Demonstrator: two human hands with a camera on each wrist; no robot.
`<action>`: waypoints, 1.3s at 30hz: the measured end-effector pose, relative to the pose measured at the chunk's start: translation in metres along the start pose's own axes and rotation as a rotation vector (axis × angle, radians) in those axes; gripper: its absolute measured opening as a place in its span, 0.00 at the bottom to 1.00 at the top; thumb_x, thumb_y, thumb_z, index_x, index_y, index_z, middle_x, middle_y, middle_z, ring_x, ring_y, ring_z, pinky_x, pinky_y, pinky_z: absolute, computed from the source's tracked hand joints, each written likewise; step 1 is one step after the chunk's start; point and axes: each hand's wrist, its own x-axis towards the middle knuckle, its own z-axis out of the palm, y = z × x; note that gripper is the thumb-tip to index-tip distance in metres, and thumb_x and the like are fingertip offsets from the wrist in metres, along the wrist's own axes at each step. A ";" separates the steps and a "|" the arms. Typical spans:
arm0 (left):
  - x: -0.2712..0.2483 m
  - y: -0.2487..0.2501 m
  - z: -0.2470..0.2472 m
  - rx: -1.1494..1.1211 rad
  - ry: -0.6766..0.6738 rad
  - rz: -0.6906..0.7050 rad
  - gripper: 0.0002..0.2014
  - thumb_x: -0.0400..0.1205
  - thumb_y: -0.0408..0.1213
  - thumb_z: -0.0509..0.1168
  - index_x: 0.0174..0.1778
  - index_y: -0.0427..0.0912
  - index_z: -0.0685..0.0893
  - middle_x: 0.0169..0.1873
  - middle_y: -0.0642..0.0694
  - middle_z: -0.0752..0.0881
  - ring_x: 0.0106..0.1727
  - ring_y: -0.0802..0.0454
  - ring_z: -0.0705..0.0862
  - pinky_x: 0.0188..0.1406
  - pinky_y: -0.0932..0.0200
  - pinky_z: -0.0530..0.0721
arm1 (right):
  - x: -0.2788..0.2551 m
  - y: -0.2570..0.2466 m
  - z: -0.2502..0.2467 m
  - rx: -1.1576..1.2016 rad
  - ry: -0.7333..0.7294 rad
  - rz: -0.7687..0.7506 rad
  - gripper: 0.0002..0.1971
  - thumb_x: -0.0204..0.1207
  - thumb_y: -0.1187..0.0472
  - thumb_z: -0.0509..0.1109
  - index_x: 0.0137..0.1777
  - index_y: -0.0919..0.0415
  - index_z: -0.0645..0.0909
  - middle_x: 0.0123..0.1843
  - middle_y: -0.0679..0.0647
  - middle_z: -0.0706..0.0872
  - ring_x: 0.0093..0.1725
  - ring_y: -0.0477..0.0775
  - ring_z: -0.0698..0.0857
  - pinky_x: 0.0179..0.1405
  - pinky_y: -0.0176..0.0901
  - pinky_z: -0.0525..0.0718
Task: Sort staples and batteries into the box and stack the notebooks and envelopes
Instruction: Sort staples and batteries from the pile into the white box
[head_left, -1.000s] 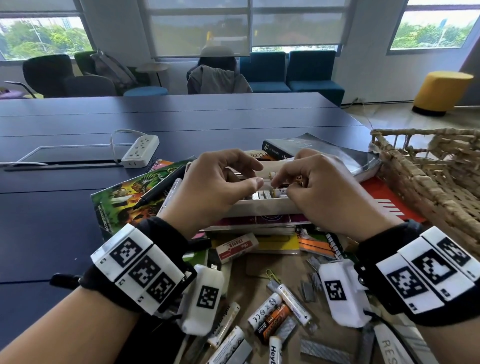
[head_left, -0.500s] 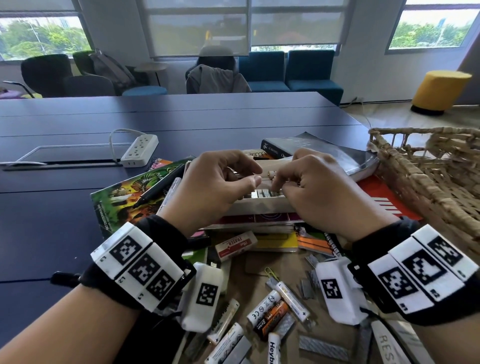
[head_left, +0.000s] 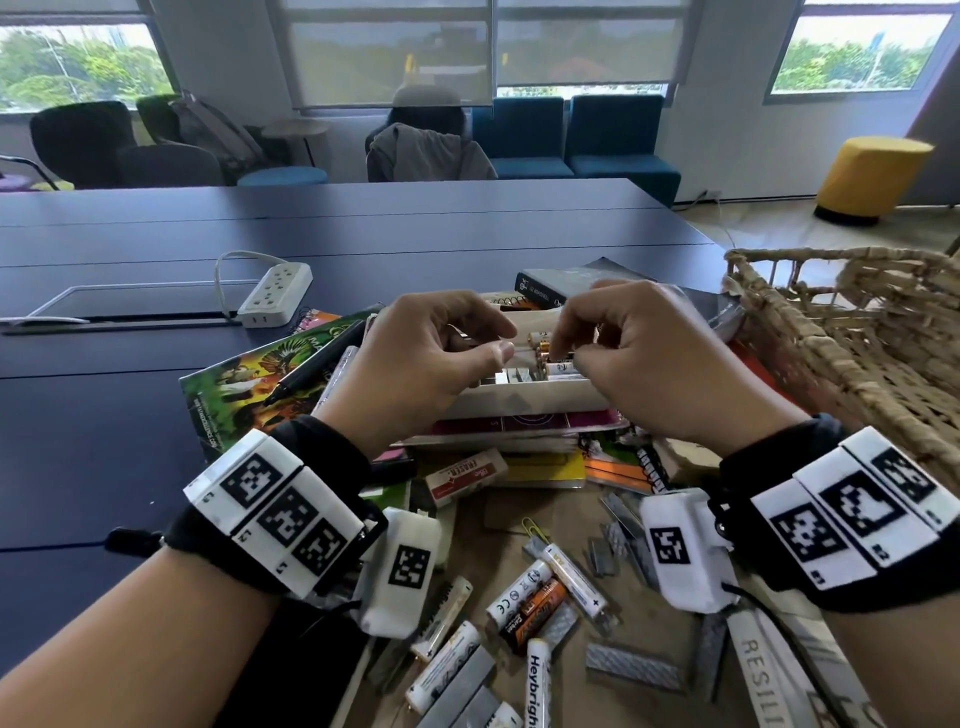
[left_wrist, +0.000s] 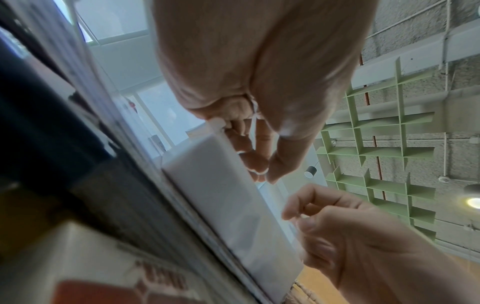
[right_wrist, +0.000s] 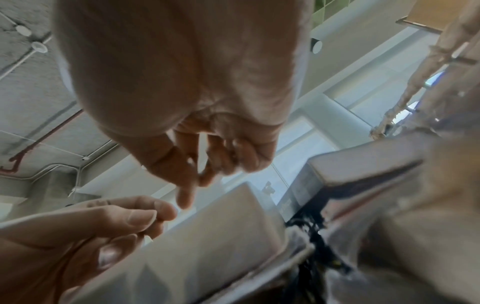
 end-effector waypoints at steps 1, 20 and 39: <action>0.000 0.000 0.000 0.001 0.000 0.000 0.02 0.80 0.40 0.77 0.47 0.51 0.92 0.33 0.48 0.89 0.31 0.57 0.80 0.38 0.54 0.81 | -0.001 -0.003 -0.001 0.009 -0.021 -0.016 0.13 0.71 0.70 0.70 0.35 0.50 0.89 0.32 0.45 0.83 0.32 0.41 0.78 0.33 0.29 0.72; -0.001 0.001 -0.002 0.065 -0.037 0.020 0.03 0.81 0.40 0.76 0.48 0.52 0.92 0.35 0.56 0.90 0.32 0.61 0.82 0.38 0.62 0.82 | -0.014 -0.008 -0.008 -0.515 -0.751 0.213 0.12 0.69 0.51 0.83 0.33 0.55 0.85 0.29 0.47 0.86 0.28 0.45 0.84 0.29 0.39 0.81; -0.006 0.009 -0.002 0.057 -0.073 0.025 0.02 0.82 0.41 0.76 0.48 0.51 0.93 0.37 0.45 0.90 0.35 0.48 0.81 0.42 0.37 0.87 | -0.017 -0.016 -0.002 -0.470 -0.723 0.138 0.11 0.71 0.53 0.78 0.34 0.55 0.82 0.33 0.48 0.86 0.33 0.50 0.84 0.30 0.42 0.80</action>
